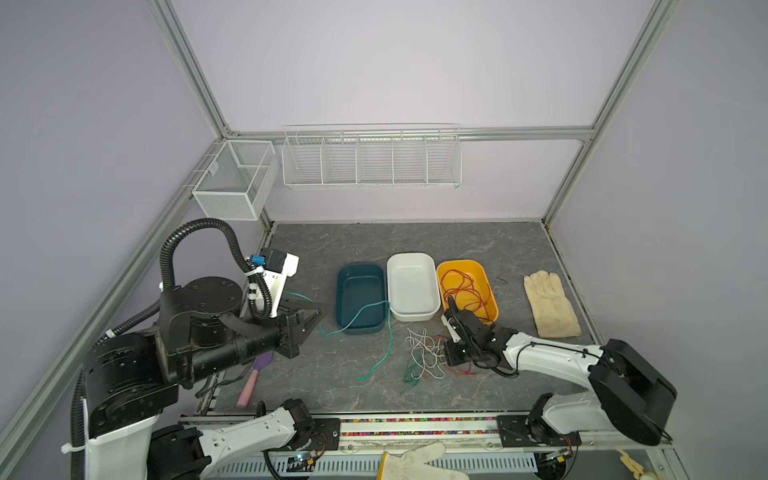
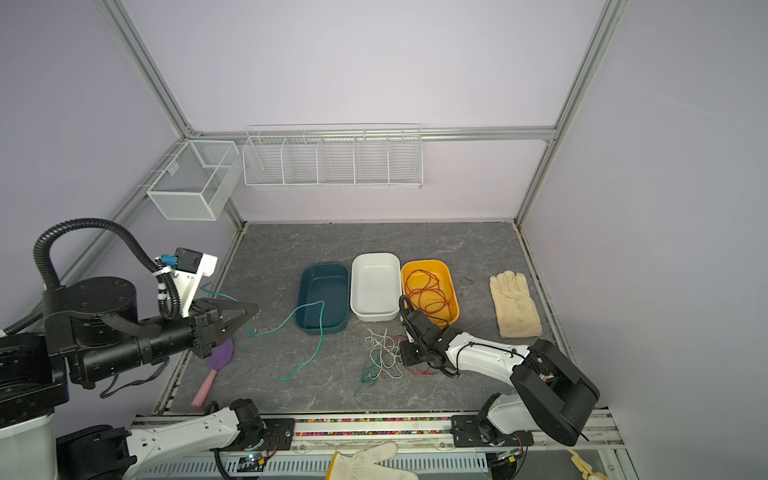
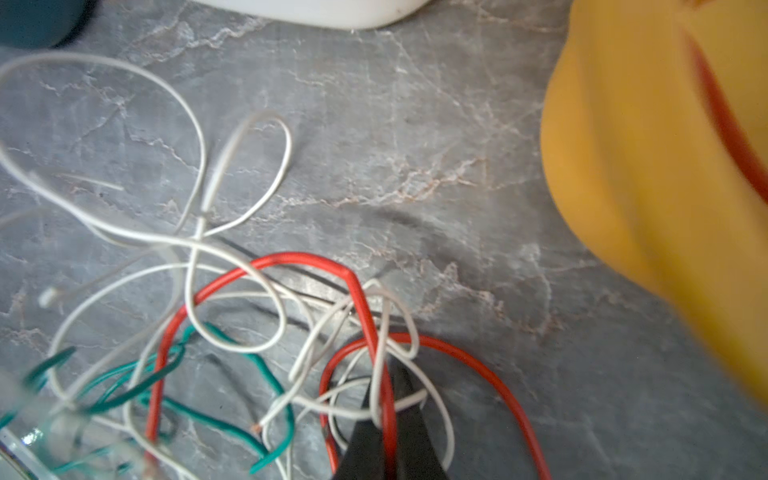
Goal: Untangle the cables
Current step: 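Lift the green wire out of the pile with the left gripper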
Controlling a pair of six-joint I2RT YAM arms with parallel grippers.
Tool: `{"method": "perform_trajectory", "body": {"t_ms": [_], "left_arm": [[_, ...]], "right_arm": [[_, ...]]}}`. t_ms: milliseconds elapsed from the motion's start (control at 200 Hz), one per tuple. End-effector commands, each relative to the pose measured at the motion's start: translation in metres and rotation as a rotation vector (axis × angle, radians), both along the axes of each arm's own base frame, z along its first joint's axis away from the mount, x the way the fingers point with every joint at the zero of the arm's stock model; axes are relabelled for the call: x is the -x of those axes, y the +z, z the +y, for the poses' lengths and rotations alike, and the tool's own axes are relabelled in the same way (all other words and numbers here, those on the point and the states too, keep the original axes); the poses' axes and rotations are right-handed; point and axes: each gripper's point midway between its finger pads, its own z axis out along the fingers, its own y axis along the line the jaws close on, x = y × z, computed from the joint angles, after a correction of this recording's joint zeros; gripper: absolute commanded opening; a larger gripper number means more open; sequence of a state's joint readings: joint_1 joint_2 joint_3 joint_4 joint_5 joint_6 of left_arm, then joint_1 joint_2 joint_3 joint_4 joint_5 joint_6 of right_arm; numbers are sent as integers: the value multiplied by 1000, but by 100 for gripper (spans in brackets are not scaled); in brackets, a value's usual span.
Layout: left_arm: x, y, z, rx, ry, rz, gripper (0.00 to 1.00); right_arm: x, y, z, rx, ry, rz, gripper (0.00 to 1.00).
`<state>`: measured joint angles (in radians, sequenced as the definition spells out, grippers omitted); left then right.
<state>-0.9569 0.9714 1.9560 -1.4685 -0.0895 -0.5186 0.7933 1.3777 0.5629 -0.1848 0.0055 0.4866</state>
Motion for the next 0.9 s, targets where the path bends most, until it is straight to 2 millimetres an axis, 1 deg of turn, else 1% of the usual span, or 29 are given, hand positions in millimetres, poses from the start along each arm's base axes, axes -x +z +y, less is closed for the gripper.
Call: {"method": "perform_trajectory", "body": {"t_ms": [0, 75, 175, 310, 410, 495, 580, 695, 790, 895], "left_arm": [[-2, -7, 17, -88, 38, -25, 0], [-4, -3, 11, -76, 27, -40, 0], [-13, -8, -3, -109, 5, -43, 0], [-30, -20, -29, -171, -31, -60, 0], [-47, -30, -54, -216, -63, -66, 0], [-66, -40, -74, -225, -92, -38, 0], [-88, -47, -89, -198, -107, -18, 0], [-115, -61, -108, -226, -122, -25, 0], [-138, -77, -119, -272, -114, -28, 0], [-165, -95, -126, -345, -100, -47, 0]], "right_arm": [[8, -9, -12, 37, 4, 27, 6], [8, -5, -8, 11, 16, 16, 6], [9, 4, -2, -40, 34, -6, 6], [9, 13, -1, -74, 40, -37, 6], [9, 16, -2, -81, 42, -50, 6], [9, 17, -3, -79, 42, -57, 6], [9, 18, -4, -77, 42, -65, 6], [8, 20, -7, -71, 35, -80, 6], [7, 20, -10, -64, 29, -87, 6], [7, 21, -11, -58, 26, -93, 6]]}}
